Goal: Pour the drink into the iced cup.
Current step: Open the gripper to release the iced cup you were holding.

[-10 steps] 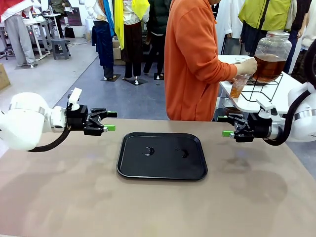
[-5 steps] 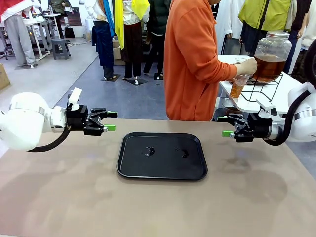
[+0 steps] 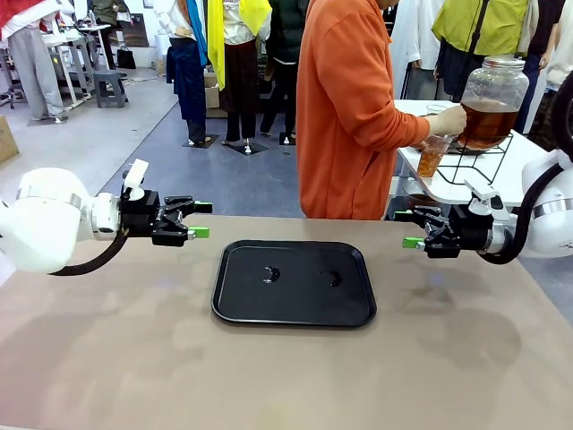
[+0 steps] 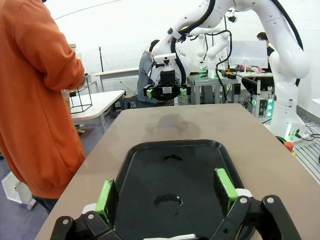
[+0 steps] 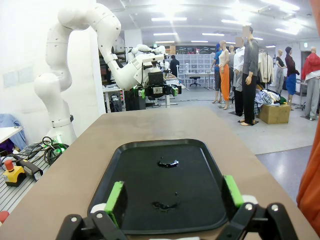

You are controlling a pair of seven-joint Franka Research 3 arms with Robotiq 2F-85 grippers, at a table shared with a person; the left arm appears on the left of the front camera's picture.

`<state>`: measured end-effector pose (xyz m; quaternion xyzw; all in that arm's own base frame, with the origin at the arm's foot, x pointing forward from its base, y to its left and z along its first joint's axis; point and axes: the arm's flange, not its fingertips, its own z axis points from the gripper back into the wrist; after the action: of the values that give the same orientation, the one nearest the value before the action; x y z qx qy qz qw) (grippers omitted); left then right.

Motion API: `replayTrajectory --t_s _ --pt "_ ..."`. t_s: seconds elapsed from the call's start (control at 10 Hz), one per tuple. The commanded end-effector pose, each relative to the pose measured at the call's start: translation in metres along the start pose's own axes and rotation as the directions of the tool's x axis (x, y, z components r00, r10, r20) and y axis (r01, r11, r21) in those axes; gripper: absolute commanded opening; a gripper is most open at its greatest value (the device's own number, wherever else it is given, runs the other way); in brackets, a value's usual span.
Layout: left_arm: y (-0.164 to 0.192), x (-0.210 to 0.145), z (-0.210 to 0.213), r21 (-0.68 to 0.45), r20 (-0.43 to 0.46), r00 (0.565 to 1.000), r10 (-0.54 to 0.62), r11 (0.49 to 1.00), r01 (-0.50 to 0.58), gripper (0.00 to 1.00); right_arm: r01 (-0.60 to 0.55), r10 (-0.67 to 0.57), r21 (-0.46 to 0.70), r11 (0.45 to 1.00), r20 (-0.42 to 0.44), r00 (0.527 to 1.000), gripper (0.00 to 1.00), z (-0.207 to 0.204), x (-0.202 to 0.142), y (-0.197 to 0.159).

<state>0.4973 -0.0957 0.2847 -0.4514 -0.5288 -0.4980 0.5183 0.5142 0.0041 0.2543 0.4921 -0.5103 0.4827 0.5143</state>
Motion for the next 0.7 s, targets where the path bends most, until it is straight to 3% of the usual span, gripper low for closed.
replayTrajectory --t_s 0.0,0.6 --pt "0.0006 0.0006 -0.0006 0.0 -0.001 1.0 -0.005 1.0 0.005 1.0 0.0 0.0 0.004 1.0 -0.001 1.0 1.0 -0.0022 0.0043 -0.0023" --pt "0.0006 0.0006 -0.0006 0.0 -0.001 1.0 -0.005 1.0 0.005 1.0 0.0 0.0 0.004 1.0 -0.001 1.0 1.0 -0.0022 0.0043 -0.0023"
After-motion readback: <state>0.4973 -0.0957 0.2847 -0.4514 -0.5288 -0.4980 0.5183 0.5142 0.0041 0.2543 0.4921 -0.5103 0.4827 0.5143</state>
